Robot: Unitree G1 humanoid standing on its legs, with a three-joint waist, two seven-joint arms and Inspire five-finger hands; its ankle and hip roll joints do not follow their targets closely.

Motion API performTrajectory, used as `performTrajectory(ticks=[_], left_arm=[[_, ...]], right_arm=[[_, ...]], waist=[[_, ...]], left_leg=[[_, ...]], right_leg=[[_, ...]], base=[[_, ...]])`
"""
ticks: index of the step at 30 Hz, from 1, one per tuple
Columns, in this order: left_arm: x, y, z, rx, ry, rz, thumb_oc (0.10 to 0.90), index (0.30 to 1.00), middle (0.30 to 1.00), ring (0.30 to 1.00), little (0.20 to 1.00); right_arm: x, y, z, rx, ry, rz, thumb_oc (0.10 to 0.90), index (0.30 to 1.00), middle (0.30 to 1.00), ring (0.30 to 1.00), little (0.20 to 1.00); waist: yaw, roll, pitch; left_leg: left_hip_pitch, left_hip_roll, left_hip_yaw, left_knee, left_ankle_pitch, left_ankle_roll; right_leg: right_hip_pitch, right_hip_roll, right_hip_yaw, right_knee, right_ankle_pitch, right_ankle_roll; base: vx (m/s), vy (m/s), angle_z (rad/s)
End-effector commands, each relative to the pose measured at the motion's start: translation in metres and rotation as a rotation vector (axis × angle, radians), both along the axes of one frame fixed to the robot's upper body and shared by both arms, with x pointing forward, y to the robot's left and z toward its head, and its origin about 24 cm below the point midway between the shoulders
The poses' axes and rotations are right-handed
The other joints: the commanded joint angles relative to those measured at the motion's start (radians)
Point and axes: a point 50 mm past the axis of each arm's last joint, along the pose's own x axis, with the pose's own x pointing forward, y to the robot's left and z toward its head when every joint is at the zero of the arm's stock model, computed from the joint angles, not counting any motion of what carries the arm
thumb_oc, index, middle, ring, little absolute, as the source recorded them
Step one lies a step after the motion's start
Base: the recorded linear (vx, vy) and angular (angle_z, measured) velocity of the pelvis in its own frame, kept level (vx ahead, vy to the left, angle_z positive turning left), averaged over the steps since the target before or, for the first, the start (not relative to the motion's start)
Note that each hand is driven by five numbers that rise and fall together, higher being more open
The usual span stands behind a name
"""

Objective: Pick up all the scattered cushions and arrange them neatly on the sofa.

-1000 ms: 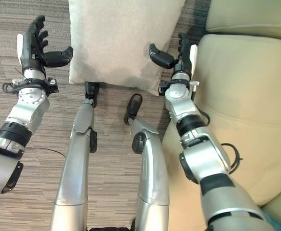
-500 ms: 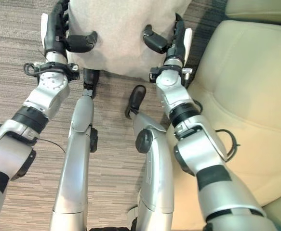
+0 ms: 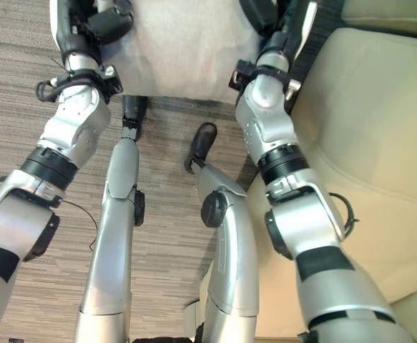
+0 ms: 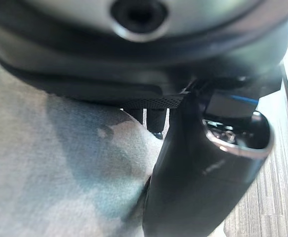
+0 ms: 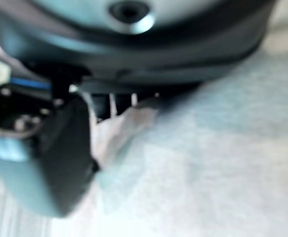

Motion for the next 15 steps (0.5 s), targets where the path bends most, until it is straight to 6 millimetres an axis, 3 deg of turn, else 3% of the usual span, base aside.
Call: performTrajectory(ticks=[1, 6, 7, 11, 13, 14, 15], left_arm=[[-0.026, -0.054, 0.006, -0.013, -0.163, -0.245, 0.400, 0.300, 0.300, 0.300, 0.300], [-0.034, -0.057, -0.009, -0.017, -0.170, -0.277, 0.400, 0.300, 0.300, 0.300, 0.300], [-0.038, -0.058, -0.019, -0.023, -0.166, -0.300, 0.400, 0.300, 0.300, 0.300, 0.300], [-0.045, -0.054, -0.036, -0.033, -0.154, -0.320, 0.400, 0.300, 0.300, 0.300, 0.300], [-0.050, -0.052, -0.046, -0.027, -0.151, -0.333, 0.400, 0.300, 0.300, 0.300, 0.300], [-0.055, -0.049, -0.054, -0.015, -0.151, -0.342, 0.400, 0.300, 0.300, 0.300, 0.300], [-0.055, -0.048, -0.056, -0.015, -0.148, -0.342, 0.400, 0.300, 0.300, 0.300, 0.300]], right_arm=[[-0.033, 0.074, 0.025, -0.100, -0.268, 0.262, 0.400, 0.300, 0.300, 0.300, 0.300], [-0.036, 0.062, 0.010, -0.179, -0.277, 0.207, 0.400, 0.300, 0.300, 0.300, 0.300], [-0.037, 0.055, -0.003, -0.187, -0.267, 0.207, 0.400, 0.300, 0.300, 0.300, 0.300], [-0.039, 0.038, -0.029, -0.193, -0.230, 0.198, 0.400, 0.300, 0.300, 0.300, 0.300], [-0.043, 0.030, -0.049, -0.177, -0.204, 0.215, 0.400, 0.300, 0.300, 0.300, 0.300], [-0.047, 0.025, -0.071, -0.139, -0.169, 0.248, 0.400, 0.300, 0.300, 0.300, 0.300], [-0.047, 0.025, -0.072, -0.138, -0.165, 0.249, 0.400, 0.300, 0.300, 0.300, 0.300]], waist=[[-0.044, 0.044, -0.054], [-0.056, 0.048, -0.057], [-0.060, 0.043, -0.058], [-0.069, 0.045, -0.070], [-0.076, 0.042, -0.082], [-0.087, 0.042, -0.104], [-0.086, 0.041, -0.101]], left_leg=[[0.086, 0.007, 0.032, 0.061, -0.177, 0.042], [0.229, 0.028, 0.043, -0.048, -0.150, 0.032], [0.295, 0.041, 0.049, -0.103, -0.110, 0.029], [0.419, 0.047, 0.051, -0.175, -0.097, 0.018], [0.509, 0.050, 0.055, -0.221, -0.093, 0.012], [0.578, 0.053, 0.059, -0.251, -0.091, 0.005], [0.587, 0.053, 0.059, -0.256, -0.089, 0.005]], right_leg=[[0.155, 0.062, 0.112, -0.164, 0.037, 0.162], [0.285, 0.073, 0.103, -0.252, 0.058, 0.167], [0.342, 0.075, 0.090, -0.302, 0.097, 0.163], [0.445, 0.078, 0.084, -0.363, 0.113, 0.168], [0.521, 0.078, 0.079, -0.409, 0.119, 0.169], [0.578, 0.078, 0.071, -0.438, 0.125, 0.172], [0.587, 0.079, 0.071, -0.442, 0.126, 0.172]], base=[[-0.07, -0.008, 0.03], [-0.08, 0.010, 0.08], [-0.13, 0.010, 0.04], [-0.05, -0.007, -0.06], [-0.01, -0.009, -0.07], [0.01, 0.008, -0.06], [-0.01, -0.019, -0.11]])
